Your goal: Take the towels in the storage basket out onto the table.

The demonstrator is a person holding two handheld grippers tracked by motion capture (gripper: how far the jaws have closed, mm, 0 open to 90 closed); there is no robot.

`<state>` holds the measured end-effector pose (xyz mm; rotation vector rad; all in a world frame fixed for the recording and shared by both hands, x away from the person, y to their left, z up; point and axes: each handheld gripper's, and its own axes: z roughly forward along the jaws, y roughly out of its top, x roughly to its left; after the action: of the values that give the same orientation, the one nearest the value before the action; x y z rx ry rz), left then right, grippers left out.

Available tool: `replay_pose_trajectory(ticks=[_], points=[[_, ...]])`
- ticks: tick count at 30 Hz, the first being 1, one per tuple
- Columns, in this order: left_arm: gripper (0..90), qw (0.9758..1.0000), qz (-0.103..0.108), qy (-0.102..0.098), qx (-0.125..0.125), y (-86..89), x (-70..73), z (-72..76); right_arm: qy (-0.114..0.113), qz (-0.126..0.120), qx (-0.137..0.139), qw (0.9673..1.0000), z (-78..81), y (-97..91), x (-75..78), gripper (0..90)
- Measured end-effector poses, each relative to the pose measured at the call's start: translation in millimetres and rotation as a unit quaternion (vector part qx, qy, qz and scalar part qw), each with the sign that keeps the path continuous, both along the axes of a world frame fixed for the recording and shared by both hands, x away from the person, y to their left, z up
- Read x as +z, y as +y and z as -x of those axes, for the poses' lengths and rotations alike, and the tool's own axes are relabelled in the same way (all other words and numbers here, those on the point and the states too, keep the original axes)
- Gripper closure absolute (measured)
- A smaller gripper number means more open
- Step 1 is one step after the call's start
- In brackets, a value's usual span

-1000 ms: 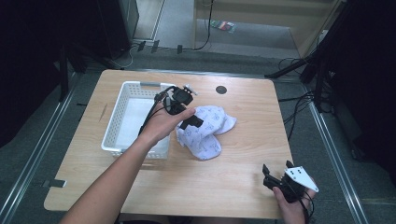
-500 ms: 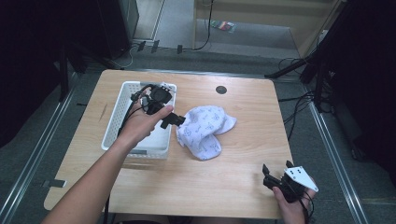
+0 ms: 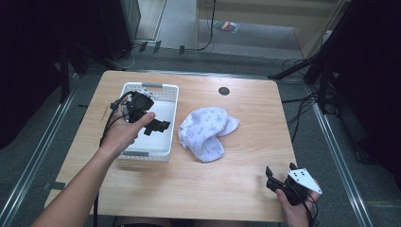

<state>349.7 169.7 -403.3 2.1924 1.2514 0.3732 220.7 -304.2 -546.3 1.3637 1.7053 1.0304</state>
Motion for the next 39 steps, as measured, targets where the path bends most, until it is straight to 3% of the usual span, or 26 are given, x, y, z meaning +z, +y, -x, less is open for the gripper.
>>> replay_pose_trajectory(ticks=[9,10,17,25,28,32,39], points=[[0.0,0.9995,-0.002,-0.015,0.028,31.8,-9.7,18.6,0.001,0.000,-0.001,1.0000,-0.1,0.2,0.0,12.8],[0.0,0.9992,0.006,-0.021,0.035,40.0,-11.1,23.6,0.001,0.001,-0.001,1.0000,-0.2,0.3,0.0,12.8],[0.0,0.9978,0.009,-0.038,0.054,63.2,-16.4,40.3,0.002,0.002,-0.003,1.0000,-0.3,0.6,-0.1,12.8],[0.0,0.9948,0.013,-0.061,0.080,88.9,-23.2,62.9,0.003,0.004,-0.004,1.0000,-0.4,1.1,-0.1,12.8],[0.0,0.9938,0.022,-0.068,0.085,97.1,-28.0,69.3,0.004,0.006,-0.004,1.0000,-0.4,1.2,-0.1,12.9],[0.0,0.9911,0.033,-0.091,0.091,109.6,-35.8,83.9,0.003,0.006,-0.005,1.0000,-0.3,1.3,-0.1,12.9],[0.0,0.9879,0.049,-0.105,0.104,125.3,-51.3,102.2,0.004,0.007,-0.005,1.0000,-0.5,1.4,-0.2,12.9]])
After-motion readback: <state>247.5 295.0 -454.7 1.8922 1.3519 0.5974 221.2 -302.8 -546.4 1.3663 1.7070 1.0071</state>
